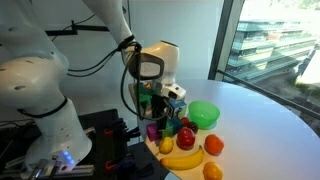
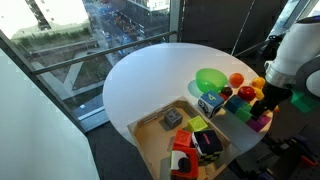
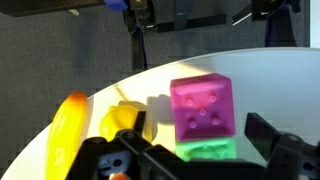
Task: Put the pink block on the tray
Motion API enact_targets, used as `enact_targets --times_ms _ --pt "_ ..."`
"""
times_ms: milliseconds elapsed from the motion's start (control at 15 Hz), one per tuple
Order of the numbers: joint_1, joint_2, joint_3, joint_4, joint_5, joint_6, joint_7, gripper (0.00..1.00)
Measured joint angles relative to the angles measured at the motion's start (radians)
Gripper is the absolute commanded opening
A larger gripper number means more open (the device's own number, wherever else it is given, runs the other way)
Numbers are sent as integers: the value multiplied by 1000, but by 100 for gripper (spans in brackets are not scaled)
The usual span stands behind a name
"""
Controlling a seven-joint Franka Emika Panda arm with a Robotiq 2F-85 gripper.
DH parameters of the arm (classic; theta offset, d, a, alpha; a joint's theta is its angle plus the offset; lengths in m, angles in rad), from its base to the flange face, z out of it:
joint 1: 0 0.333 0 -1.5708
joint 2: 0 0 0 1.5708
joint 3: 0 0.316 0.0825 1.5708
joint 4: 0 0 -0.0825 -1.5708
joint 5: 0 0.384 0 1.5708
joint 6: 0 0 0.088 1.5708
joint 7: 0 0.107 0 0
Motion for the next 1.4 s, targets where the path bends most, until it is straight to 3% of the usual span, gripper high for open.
enact_targets --times_ms 667,733,867,1133,1400 --pt "22 52 0 0 18 79 0 100" --pt "22 61 0 0 18 85 0 75" --pt "22 78 0 0 18 97 0 66" --pt "22 94 0 1 18 103 0 33" --pt "31 79 0 6 36 80 -2 30"
